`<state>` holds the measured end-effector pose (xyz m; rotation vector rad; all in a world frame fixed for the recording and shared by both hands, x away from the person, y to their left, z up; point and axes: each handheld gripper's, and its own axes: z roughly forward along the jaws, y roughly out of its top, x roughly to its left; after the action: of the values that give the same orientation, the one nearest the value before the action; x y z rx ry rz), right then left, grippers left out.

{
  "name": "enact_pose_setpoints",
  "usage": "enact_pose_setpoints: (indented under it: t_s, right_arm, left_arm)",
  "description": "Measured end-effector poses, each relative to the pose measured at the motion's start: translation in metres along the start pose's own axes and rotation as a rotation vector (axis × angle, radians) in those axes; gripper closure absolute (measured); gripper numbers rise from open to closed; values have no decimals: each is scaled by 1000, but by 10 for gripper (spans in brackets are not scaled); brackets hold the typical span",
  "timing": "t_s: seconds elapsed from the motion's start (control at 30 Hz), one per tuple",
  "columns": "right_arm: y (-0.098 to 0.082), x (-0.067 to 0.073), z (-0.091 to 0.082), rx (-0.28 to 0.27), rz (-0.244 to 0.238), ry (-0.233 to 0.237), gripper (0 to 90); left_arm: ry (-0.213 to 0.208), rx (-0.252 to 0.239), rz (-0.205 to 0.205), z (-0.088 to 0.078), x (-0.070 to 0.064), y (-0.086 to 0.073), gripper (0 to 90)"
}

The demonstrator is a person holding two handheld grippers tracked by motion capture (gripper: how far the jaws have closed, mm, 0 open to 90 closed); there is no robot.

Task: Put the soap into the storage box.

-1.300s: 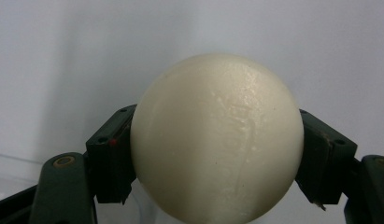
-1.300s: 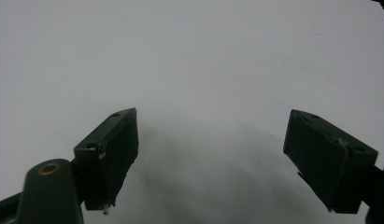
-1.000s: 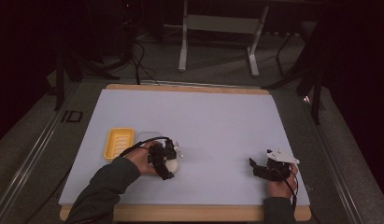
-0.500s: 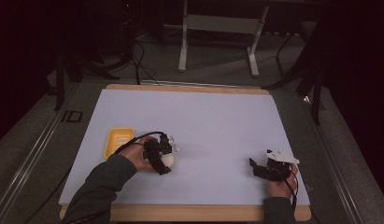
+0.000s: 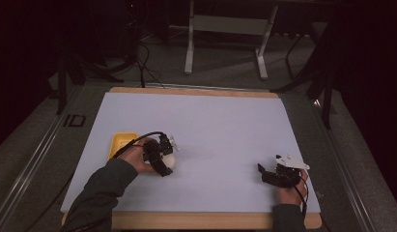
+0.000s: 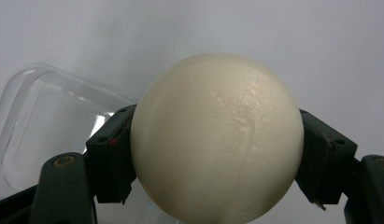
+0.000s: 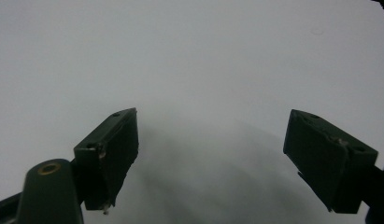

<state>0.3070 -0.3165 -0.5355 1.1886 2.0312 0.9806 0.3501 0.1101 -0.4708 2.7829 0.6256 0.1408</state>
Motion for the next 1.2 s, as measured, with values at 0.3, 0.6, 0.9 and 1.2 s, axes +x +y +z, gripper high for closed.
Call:
enact_pose_setpoints:
  t_s: [0.3,0.6,0.9,1.2]
  right_arm:
    - [0,0,0,-2,0,-1,176]
    - [0,0,0,-4,1,2,176]
    - [0,0,-1,-10,1,-1,176]
    - [0,0,-1,-11,0,-2,176]
  left_arm:
    - [10,5,-65,-4,5,-5,257]
    - [37,-1,-133,-5,10,-10,257]
    - [77,-24,-215,-9,15,-12,257]
    - [100,-38,-261,-10,19,-15,257]
